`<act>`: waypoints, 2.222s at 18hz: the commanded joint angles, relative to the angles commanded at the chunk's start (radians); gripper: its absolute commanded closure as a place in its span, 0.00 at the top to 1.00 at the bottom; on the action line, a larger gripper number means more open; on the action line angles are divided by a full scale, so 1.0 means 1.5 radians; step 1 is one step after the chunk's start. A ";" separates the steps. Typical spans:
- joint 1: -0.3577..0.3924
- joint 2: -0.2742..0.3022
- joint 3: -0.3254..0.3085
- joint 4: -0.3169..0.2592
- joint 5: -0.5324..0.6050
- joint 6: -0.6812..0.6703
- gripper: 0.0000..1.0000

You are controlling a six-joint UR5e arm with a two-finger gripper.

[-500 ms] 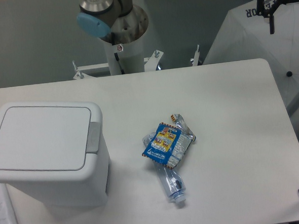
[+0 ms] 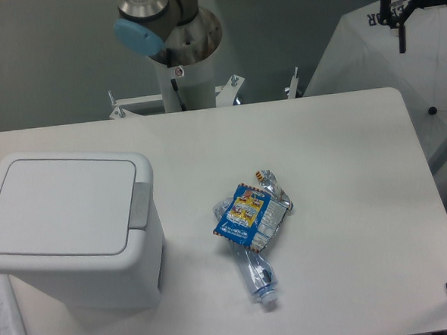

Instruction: Open the trash can

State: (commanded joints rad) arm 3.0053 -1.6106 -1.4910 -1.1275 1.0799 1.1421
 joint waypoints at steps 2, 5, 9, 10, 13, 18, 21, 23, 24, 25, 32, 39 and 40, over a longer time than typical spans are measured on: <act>-0.030 -0.002 0.002 0.011 0.003 -0.088 1.00; -0.070 -0.001 -0.005 0.019 0.003 -0.150 1.00; -0.123 0.004 -0.039 0.024 0.000 -0.261 1.00; -0.137 0.004 -0.042 0.025 0.000 -0.303 1.00; -0.180 0.001 -0.044 0.031 0.000 -0.404 1.00; -0.237 -0.005 -0.059 0.092 -0.004 -0.623 1.00; -0.261 -0.014 -0.070 0.107 -0.005 -0.670 1.00; -0.282 -0.023 -0.068 0.117 -0.005 -0.694 1.00; -0.294 -0.028 -0.070 0.118 -0.005 -0.703 1.00; -0.303 -0.030 -0.072 0.119 -0.004 -0.712 1.00; -0.346 -0.054 -0.072 0.131 -0.004 -0.736 1.00; -0.376 -0.062 -0.082 0.135 -0.002 -0.745 1.00; -0.380 -0.061 -0.085 0.135 -0.001 -0.745 1.00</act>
State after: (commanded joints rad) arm 2.4360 -1.7027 -1.6183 -0.9250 1.0784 0.0245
